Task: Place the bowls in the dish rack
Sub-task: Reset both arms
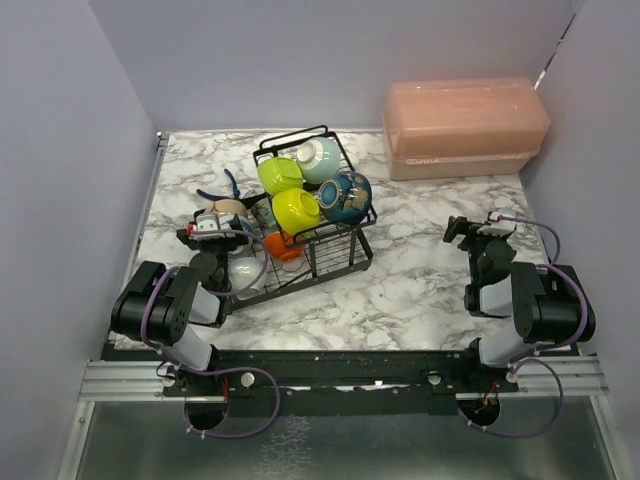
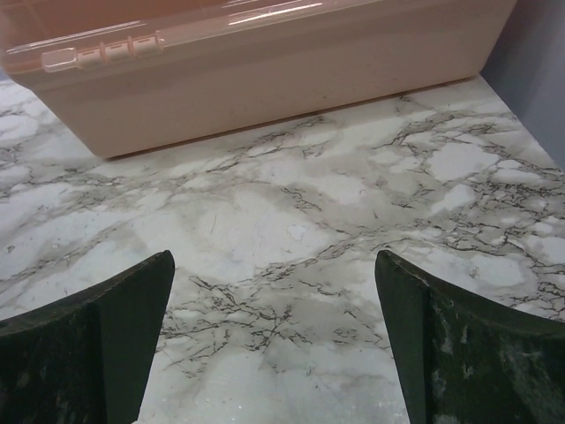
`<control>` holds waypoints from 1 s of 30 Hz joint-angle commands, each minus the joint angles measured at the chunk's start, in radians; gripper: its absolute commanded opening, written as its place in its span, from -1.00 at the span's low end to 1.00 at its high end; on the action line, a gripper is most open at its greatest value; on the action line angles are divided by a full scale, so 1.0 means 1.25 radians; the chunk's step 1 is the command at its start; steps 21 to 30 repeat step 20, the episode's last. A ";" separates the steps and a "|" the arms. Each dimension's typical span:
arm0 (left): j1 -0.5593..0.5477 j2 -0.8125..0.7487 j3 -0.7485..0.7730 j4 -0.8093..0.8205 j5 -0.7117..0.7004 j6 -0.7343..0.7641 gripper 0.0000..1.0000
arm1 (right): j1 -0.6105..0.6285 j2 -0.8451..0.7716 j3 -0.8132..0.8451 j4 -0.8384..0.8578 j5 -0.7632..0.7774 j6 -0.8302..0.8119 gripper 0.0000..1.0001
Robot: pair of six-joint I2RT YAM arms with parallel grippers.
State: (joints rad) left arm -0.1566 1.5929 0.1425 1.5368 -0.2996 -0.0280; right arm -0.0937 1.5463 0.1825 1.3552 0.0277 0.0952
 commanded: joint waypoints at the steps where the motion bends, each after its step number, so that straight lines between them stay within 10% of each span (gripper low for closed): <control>1: 0.001 0.057 -0.019 0.050 -0.051 0.033 0.98 | -0.002 -0.006 0.027 -0.057 -0.017 -0.019 0.99; 9: 0.001 0.049 0.075 -0.149 -0.187 -0.026 0.98 | -0.001 -0.005 0.041 -0.082 -0.063 -0.030 0.99; 30: 0.001 0.051 0.088 -0.172 -0.177 -0.024 0.98 | -0.001 -0.004 0.054 -0.106 -0.102 -0.048 1.00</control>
